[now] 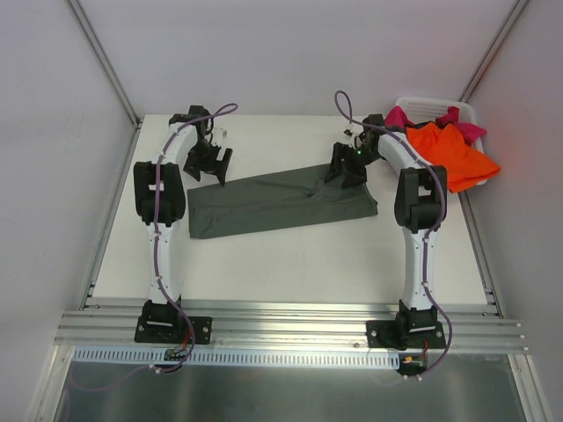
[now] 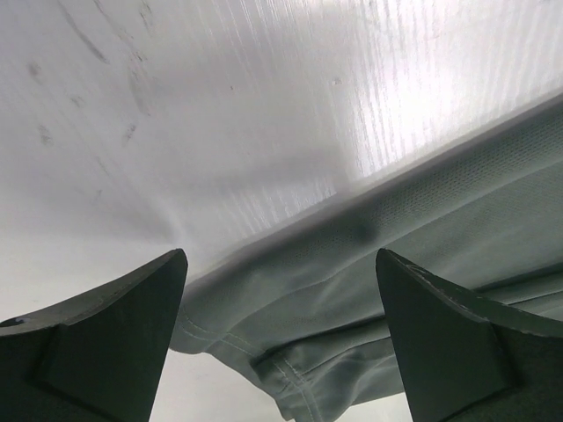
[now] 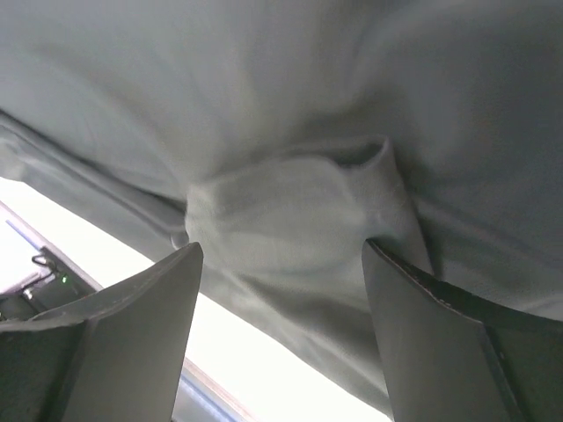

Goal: Fold and stack the t-shirts
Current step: Rotate the tshirt 90 degrees

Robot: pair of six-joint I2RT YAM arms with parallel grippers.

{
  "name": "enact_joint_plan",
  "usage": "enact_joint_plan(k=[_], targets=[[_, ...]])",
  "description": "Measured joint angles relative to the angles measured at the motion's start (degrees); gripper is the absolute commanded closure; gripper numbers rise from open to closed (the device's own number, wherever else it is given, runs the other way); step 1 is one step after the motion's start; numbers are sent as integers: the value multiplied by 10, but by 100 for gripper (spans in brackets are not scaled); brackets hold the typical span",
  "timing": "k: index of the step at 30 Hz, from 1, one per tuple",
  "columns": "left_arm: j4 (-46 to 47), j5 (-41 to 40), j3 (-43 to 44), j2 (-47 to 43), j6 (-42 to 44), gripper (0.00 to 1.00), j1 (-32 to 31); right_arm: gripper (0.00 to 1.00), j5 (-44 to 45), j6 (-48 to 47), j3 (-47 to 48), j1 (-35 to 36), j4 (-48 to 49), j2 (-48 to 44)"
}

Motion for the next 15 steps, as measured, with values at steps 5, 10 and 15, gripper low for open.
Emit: enact_joint_plan(k=[5,10,15], targets=[[8,5,-63,-19,7,11,6,22,2,3,70,0,2,37],[0,7,-130,-54,11,12,8,22,-7,30,136,0,12,85],[0,8,-178,-81,12,12,11,22,-12,55,186,0,30,116]])
